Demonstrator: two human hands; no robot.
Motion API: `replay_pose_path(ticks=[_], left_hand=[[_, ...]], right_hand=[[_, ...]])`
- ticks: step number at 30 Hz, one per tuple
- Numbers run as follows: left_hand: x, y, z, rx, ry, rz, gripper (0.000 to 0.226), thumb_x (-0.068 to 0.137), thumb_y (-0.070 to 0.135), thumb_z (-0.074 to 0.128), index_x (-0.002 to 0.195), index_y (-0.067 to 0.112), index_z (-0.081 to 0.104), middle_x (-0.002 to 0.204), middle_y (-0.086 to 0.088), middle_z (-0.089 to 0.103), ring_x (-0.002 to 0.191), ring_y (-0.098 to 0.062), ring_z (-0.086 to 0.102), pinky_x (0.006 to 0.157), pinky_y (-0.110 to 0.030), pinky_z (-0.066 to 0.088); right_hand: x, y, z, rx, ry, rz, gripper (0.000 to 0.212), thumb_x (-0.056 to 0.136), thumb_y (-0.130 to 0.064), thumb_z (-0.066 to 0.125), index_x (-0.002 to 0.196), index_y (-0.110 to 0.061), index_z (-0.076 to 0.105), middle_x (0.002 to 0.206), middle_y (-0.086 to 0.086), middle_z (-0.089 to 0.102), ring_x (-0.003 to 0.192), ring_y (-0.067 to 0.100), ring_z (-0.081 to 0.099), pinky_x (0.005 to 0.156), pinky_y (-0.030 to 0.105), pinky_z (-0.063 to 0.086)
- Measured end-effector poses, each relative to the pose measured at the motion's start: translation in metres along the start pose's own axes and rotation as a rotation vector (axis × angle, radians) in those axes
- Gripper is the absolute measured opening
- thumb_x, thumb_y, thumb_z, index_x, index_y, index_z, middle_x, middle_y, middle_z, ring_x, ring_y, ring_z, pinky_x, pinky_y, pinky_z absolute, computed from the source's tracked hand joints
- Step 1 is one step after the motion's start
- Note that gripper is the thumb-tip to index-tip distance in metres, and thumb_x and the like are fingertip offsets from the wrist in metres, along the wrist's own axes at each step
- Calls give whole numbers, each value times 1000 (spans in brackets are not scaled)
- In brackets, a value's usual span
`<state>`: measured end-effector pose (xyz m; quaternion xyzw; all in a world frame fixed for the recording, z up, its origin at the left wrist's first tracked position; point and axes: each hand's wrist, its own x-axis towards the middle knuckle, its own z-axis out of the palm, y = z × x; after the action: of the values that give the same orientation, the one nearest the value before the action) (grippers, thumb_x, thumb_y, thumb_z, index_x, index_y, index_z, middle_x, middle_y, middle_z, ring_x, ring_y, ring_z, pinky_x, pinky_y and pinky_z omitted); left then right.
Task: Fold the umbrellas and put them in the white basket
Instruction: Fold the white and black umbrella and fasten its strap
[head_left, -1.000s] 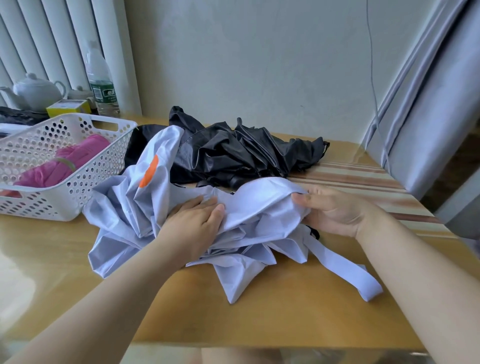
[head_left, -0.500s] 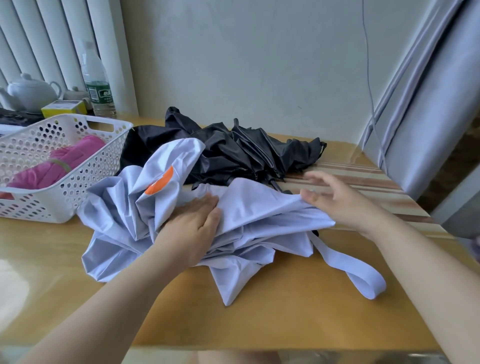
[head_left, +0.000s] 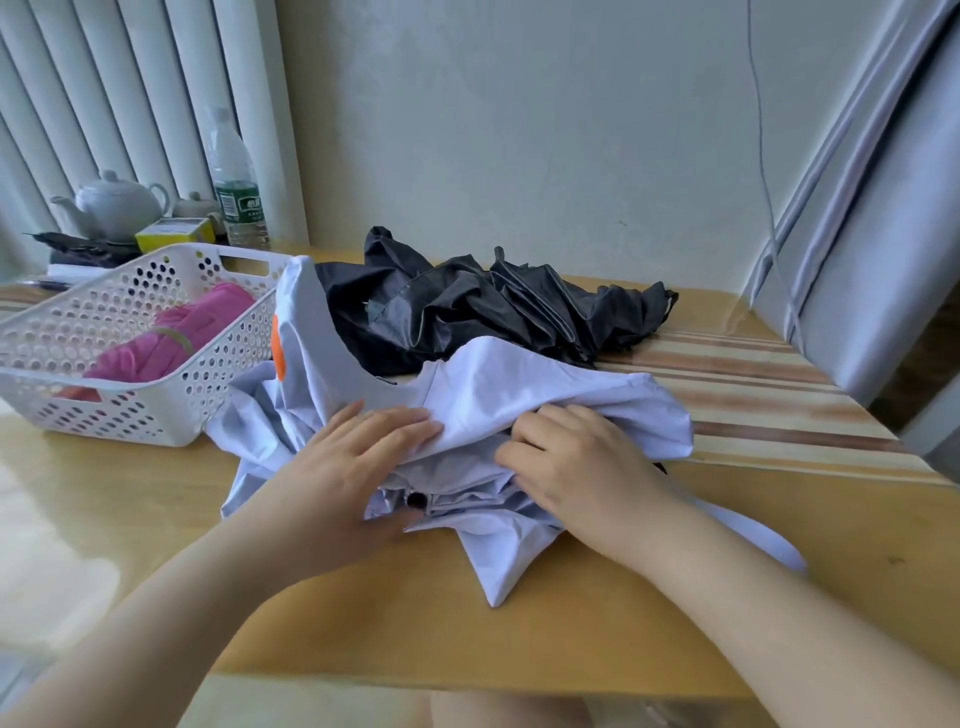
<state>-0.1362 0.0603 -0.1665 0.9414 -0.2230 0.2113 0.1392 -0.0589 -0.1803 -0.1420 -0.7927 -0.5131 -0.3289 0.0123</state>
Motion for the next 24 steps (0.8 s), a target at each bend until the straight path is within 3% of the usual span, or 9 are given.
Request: replay_pose_path(ticks=[3,7,10,13,16,18,21,24], left_hand=[[-3,1,4,-55,83,-35,57,80,49,50,130,21,44,124,3,58,106,-11,52,90,-22,43],[2,7,9,-67,264,-85,51,79,51,50,121,22,46,116,10,57,95,-8,55,66,-23,52],[13,10,9,-50,365,-30,41,86,42,51,117,15,46,123,4,48,98,-13,55,71,-19,45],[23,12,19,35,400,68,23,92,18,49,114,15,46,129,-12,46,97,-28,61,75,-31,50],[27,12,29,130,383,67,43,78,-4,58,113,17,47,132,-19,44,99,-36,61,77,-41,54],[31,14,29,119,409,14,39,80,-1,58,113,18,49,129,-22,49,100,-37,61,77,-42,54],[40,20,26,56,477,-33,19,93,17,47,112,17,50,122,-21,56,96,-36,63,77,-39,52],[47,22,21,-23,520,-48,15,94,21,45,108,15,48,118,-21,58,89,-34,65,73,-32,50]], right_hand=[[7,-13,-1,-61,85,-33,22,71,4,43,65,-15,54,63,1,45,57,19,41,62,25,18],[15,-19,4,-97,147,-23,19,68,4,54,69,-15,52,61,0,44,52,18,39,55,26,24],[22,-19,8,-46,165,82,28,62,-4,77,72,-14,53,58,0,45,46,17,42,42,26,29],[21,-18,12,14,184,145,15,75,-18,72,74,-13,57,56,-1,51,43,16,47,40,21,28],[14,-14,19,95,136,243,22,64,-6,84,75,-13,66,61,-1,57,49,16,54,41,20,34],[10,-12,21,146,100,283,29,57,3,84,76,-11,68,64,0,59,52,17,56,43,18,36],[11,-8,19,229,89,214,18,69,5,71,82,-7,71,73,5,64,60,22,61,47,28,48],[20,-1,15,237,138,214,28,73,3,64,98,-5,73,82,7,68,70,24,65,57,28,54]])
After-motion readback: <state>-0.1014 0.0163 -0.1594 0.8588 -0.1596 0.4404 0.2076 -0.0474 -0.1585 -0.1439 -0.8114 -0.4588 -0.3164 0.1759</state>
